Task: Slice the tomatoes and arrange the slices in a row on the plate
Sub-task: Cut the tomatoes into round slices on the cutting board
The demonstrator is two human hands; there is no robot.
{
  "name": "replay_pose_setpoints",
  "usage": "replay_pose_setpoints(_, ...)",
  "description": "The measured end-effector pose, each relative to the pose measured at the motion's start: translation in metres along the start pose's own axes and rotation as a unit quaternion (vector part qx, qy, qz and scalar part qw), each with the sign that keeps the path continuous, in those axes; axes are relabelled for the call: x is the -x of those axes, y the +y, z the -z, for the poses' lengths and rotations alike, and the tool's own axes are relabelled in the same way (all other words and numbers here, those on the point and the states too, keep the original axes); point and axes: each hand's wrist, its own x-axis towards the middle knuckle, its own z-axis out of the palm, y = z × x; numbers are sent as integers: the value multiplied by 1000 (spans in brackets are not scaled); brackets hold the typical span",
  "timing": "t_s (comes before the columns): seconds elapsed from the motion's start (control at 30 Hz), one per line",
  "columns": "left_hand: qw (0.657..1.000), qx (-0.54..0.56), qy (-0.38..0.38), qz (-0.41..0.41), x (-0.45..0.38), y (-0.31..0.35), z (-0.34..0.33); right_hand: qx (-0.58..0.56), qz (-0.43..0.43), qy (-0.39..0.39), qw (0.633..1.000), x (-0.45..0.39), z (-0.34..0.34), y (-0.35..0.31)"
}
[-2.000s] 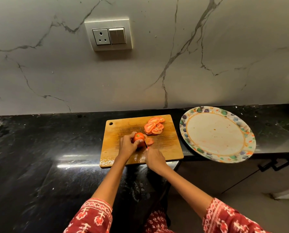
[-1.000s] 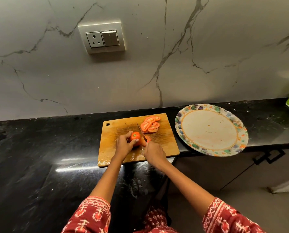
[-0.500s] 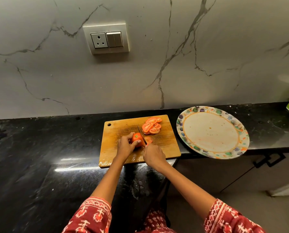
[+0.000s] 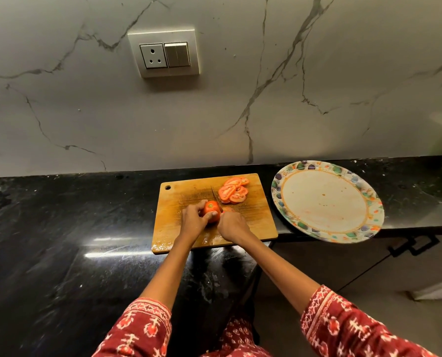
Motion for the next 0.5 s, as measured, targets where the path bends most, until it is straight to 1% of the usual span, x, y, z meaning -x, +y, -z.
replay_pose_setpoints(0.1,1000,5,-2,11,0,-1,0,-8,13,0,1000,-3,0,3)
replay_pose_setpoints(0.23,999,-17,-6,30,-4,-16,-5,-7,25,2,1000,6,-11,19)
replay_pose_setpoints(0.5,1000,-24,2,8,-4,-7,-5,-6,21,0,1000,-5,-8,9)
